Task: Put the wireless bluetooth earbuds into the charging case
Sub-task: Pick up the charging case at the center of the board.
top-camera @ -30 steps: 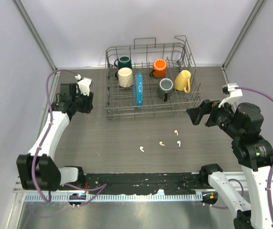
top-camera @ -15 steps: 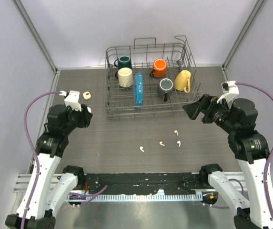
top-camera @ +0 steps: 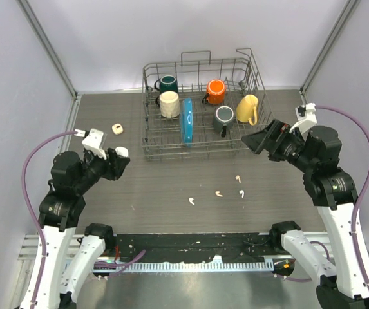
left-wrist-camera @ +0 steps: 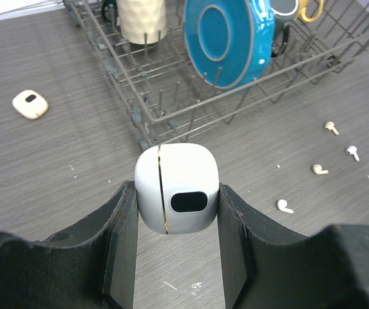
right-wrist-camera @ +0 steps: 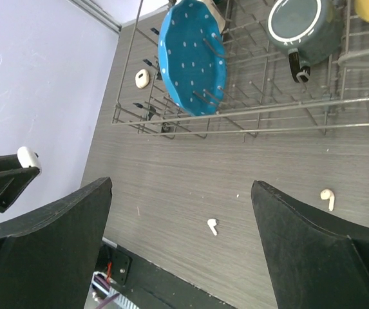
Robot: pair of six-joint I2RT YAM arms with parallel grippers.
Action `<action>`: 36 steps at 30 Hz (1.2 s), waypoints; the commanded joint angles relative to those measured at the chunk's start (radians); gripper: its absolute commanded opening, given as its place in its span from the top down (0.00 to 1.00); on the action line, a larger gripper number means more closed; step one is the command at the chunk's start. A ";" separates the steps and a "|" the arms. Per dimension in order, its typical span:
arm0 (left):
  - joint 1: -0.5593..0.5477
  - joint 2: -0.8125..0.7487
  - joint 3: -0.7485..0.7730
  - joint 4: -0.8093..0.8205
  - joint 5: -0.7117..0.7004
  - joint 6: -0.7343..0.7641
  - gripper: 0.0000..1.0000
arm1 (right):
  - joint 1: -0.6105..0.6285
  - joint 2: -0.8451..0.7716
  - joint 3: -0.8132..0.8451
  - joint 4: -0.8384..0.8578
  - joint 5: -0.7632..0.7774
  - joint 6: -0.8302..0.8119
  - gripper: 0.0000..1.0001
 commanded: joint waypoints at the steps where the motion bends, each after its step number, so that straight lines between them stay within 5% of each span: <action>1: -0.003 -0.005 0.041 0.041 0.098 -0.007 1.00 | 0.005 0.047 0.069 -0.011 0.005 0.037 0.04; 8: -0.004 0.026 0.060 0.096 0.250 0.012 1.00 | 0.005 0.164 0.288 -0.289 0.192 -0.081 0.04; 15: -0.023 0.041 0.052 0.182 0.327 -0.005 1.00 | 0.005 0.081 0.166 -0.037 -0.094 0.017 0.04; 23: -0.109 0.073 0.095 0.177 0.270 0.007 1.00 | 0.005 0.057 0.161 -0.068 -0.053 -0.024 0.04; 27: -0.219 0.107 0.106 0.179 0.177 0.005 1.00 | 0.005 0.054 0.155 -0.062 -0.066 -0.020 0.04; 36: -0.796 0.321 0.147 0.240 -0.323 0.088 1.00 | 0.008 0.032 0.067 0.004 -0.151 0.051 0.04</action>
